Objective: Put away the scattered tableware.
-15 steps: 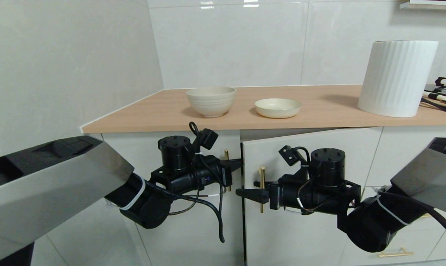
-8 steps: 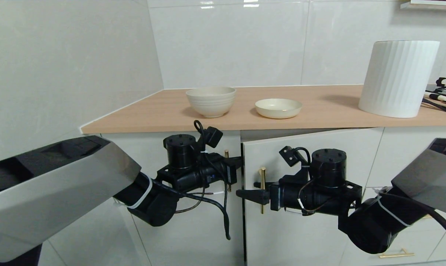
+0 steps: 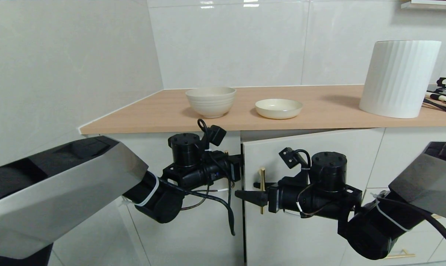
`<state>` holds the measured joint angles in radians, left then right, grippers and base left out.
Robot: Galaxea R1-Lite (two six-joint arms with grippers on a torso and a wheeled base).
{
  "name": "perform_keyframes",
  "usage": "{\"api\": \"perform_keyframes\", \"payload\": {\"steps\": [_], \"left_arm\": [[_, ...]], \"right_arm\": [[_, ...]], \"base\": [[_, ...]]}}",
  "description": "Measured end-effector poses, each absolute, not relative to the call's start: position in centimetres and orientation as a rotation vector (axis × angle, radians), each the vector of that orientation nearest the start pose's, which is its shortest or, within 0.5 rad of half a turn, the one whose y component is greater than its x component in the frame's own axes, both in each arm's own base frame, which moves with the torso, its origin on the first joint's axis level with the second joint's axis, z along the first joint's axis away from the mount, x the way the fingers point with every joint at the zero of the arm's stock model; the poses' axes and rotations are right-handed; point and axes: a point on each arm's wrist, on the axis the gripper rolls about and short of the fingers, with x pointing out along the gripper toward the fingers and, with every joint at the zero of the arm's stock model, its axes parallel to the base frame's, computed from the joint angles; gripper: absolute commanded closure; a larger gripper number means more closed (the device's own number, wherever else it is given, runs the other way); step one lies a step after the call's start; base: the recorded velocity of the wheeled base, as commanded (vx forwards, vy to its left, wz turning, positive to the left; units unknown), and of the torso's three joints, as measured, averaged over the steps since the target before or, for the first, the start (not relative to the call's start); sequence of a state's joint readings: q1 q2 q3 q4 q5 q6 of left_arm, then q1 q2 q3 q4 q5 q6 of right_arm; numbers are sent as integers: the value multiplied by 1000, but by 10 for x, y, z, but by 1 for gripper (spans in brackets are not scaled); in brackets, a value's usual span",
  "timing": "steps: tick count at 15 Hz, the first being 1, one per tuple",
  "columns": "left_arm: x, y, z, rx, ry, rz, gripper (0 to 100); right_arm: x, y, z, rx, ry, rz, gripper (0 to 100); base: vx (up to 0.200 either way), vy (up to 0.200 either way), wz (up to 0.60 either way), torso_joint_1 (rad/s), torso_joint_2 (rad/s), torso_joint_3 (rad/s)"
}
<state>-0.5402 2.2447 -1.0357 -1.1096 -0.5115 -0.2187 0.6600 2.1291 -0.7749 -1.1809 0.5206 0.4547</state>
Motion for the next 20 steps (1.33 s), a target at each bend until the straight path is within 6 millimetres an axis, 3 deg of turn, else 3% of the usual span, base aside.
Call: {"api": "perform_keyframes", "payload": {"steps": [15,20], "left_arm": [[355,-242,91,-194,213,-1070,100],[351,-247,93,-193,212,-1094,100]], "right_arm": [[292,169,96,434,324,967,0],[274,151,91,434,345,921,0]], "base": [[0,0,0,0,0,0],[0,0,0,0,0,0]]}}
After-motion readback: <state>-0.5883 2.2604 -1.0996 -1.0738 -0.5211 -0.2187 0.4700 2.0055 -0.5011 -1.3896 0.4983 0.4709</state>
